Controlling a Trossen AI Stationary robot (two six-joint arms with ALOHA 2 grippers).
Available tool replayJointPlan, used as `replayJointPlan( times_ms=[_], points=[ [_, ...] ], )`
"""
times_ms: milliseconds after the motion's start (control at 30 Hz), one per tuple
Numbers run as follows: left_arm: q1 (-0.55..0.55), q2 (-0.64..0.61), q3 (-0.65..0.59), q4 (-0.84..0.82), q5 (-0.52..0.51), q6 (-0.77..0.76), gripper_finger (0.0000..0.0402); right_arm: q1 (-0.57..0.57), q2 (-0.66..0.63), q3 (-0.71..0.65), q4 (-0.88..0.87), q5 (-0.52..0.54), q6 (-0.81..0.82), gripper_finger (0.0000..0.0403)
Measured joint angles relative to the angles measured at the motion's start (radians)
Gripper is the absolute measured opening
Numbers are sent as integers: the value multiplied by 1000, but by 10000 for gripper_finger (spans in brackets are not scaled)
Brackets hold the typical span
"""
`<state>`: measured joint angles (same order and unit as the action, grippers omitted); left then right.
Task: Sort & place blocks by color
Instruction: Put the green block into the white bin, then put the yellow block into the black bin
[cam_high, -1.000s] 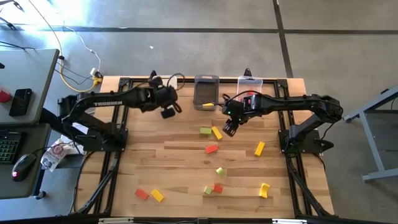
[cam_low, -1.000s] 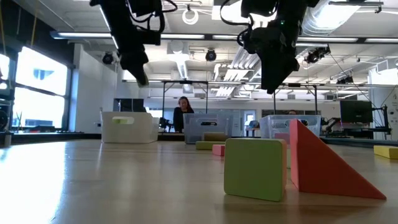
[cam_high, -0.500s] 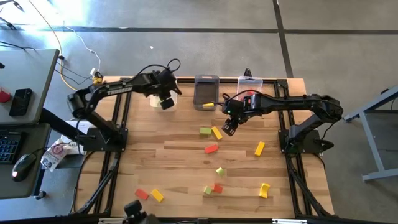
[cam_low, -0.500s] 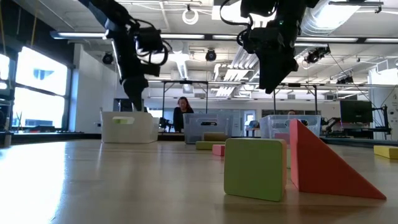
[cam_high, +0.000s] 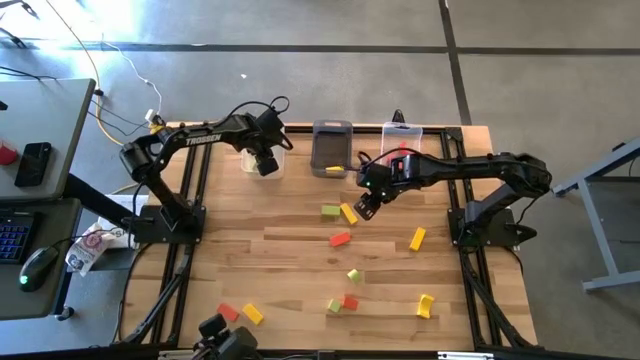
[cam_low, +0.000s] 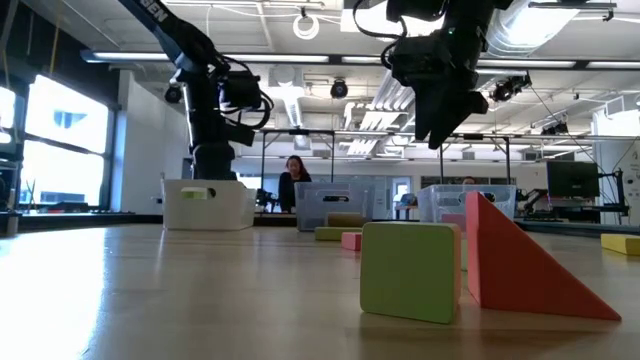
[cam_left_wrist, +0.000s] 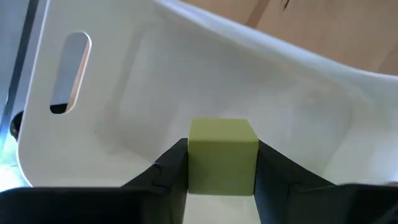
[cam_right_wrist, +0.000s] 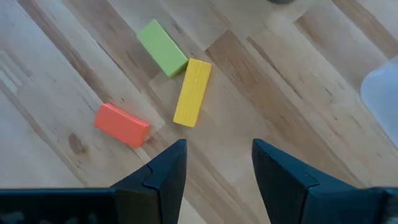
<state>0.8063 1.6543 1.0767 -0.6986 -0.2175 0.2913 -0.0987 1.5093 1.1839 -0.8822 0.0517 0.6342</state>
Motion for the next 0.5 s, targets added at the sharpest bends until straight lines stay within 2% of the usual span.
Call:
replayJointPlan(
  times_ms=[200,333,500],
  points=[
    [1,0,0,1,-3,-2,201,54,0,-1,22,14,53,167],
    [1,0,0,1,-3,-17,219,91,0,-1,33,55,84,167],
    [-2,0,0,-2,-3,-18,223,134,0,-1,34,129,100,167]
  ],
)
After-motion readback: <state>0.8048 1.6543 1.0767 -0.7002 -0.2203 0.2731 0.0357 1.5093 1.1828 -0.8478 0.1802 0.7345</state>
